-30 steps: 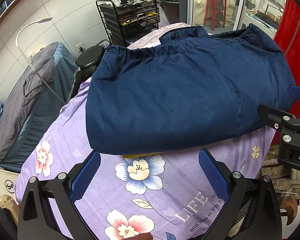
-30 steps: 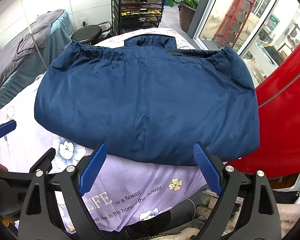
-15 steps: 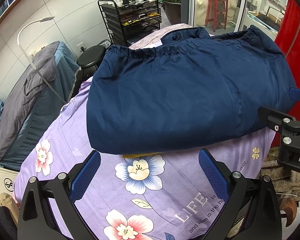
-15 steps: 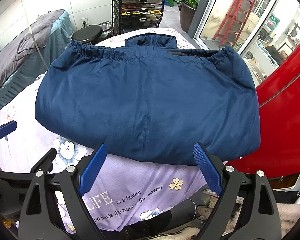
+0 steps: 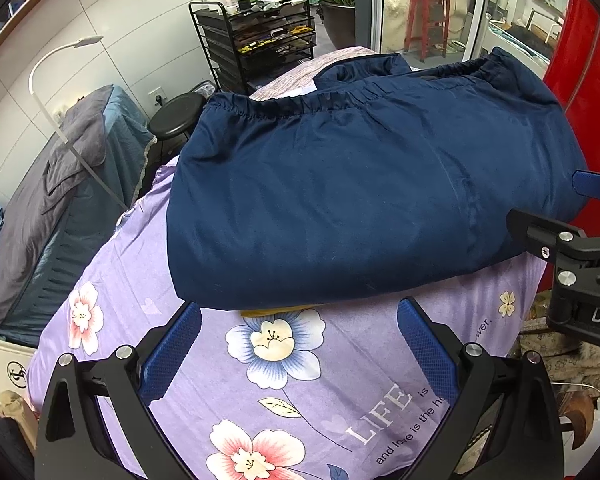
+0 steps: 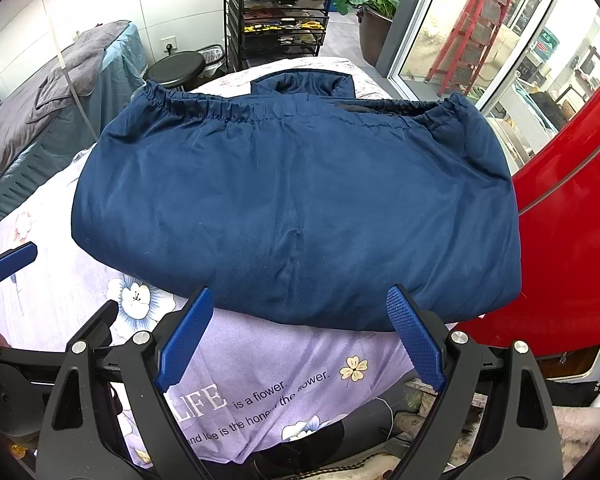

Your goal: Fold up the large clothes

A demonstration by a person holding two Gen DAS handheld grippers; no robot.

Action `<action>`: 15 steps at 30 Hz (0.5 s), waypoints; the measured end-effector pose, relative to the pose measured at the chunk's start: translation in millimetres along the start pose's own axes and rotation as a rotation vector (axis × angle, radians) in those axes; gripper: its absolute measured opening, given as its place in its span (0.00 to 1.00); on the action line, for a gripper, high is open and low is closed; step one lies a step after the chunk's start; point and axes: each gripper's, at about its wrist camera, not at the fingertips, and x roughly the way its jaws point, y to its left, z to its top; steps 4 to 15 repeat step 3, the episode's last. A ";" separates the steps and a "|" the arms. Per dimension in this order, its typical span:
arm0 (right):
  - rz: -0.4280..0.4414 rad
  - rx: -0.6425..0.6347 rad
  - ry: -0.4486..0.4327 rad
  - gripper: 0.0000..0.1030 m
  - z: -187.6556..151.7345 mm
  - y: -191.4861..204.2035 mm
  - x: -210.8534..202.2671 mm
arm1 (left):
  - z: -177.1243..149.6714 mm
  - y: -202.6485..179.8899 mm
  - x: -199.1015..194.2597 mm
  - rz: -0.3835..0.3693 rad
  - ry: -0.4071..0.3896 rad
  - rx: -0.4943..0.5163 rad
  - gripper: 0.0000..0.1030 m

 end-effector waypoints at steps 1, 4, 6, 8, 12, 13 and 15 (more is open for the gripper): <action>0.000 0.001 0.000 0.85 0.1 1.0 0.0 | -0.1 0.3 0.3 0.000 0.003 0.000 0.94; 0.000 0.000 0.000 0.85 0.2 0.0 0.1 | -0.4 0.4 1.1 0.001 0.006 -0.002 0.94; 0.000 0.000 0.000 0.85 0.2 0.0 0.1 | -0.4 0.4 1.1 0.001 0.006 -0.002 0.94; 0.000 0.000 0.000 0.85 0.2 0.0 0.1 | -0.4 0.4 1.1 0.001 0.006 -0.002 0.94; 0.000 0.000 0.000 0.85 0.2 0.0 0.1 | -0.4 0.4 1.1 0.001 0.006 -0.002 0.94; 0.000 0.000 0.000 0.85 0.2 0.0 0.1 | -0.4 0.4 1.1 0.001 0.006 -0.002 0.94; 0.000 0.000 0.000 0.85 0.2 0.0 0.1 | -0.4 0.4 1.1 0.001 0.006 -0.002 0.94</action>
